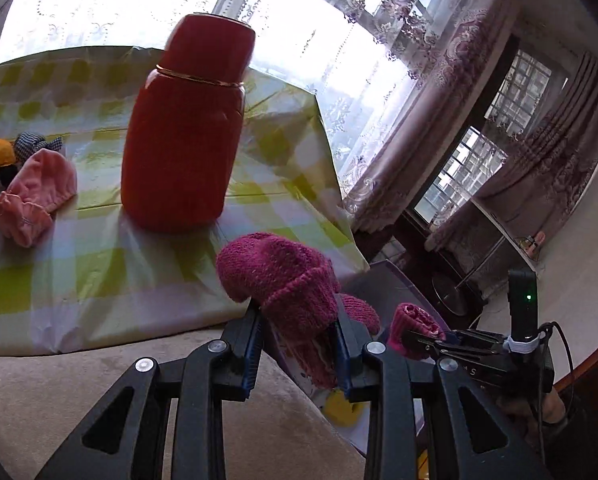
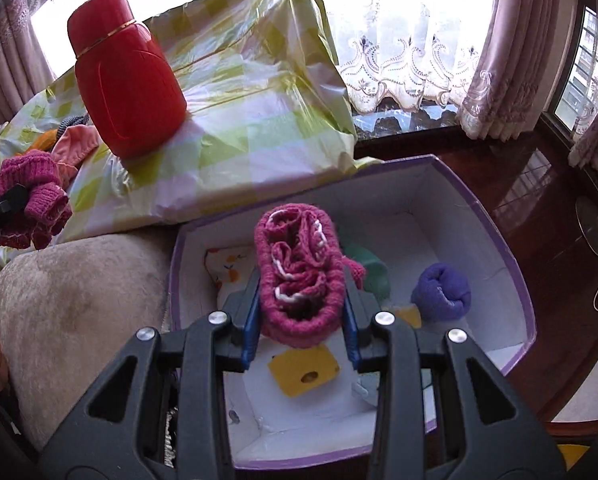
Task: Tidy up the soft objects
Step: 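Carry the glove and rolled sock over the box with both tools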
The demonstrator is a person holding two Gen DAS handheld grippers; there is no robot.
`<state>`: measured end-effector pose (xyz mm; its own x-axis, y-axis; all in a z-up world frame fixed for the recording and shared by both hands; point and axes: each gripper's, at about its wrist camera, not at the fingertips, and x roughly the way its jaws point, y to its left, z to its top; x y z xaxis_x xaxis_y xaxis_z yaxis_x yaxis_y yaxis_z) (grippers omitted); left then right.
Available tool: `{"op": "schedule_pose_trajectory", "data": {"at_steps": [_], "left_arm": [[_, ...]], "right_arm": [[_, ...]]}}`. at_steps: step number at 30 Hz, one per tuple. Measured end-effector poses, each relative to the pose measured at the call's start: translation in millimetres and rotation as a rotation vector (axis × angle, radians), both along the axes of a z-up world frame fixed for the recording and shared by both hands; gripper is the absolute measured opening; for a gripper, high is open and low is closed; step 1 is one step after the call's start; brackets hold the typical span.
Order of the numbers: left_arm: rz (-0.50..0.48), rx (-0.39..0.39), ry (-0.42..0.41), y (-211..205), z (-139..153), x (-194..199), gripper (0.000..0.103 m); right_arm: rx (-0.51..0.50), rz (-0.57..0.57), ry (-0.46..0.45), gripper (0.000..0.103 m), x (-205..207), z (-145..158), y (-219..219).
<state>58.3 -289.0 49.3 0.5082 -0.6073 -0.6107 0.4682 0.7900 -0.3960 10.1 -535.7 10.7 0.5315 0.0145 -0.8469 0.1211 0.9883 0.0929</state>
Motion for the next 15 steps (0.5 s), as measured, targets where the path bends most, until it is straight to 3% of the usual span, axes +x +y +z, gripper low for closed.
{"op": "schedule_pose_trajectory", "data": {"at_steps": [7, 15], "left_arm": [[-0.243, 0.107, 0.096, -73, -20, -6, 0.032], [-0.403, 0.227, 0.198, -114, -46, -15, 0.032]], "right_arm": [[0.063, -0.017, 0.135, 0.038, -24, -35, -24], [0.076, 0.011, 0.219, 0.038, -27, -52, -24]]}}
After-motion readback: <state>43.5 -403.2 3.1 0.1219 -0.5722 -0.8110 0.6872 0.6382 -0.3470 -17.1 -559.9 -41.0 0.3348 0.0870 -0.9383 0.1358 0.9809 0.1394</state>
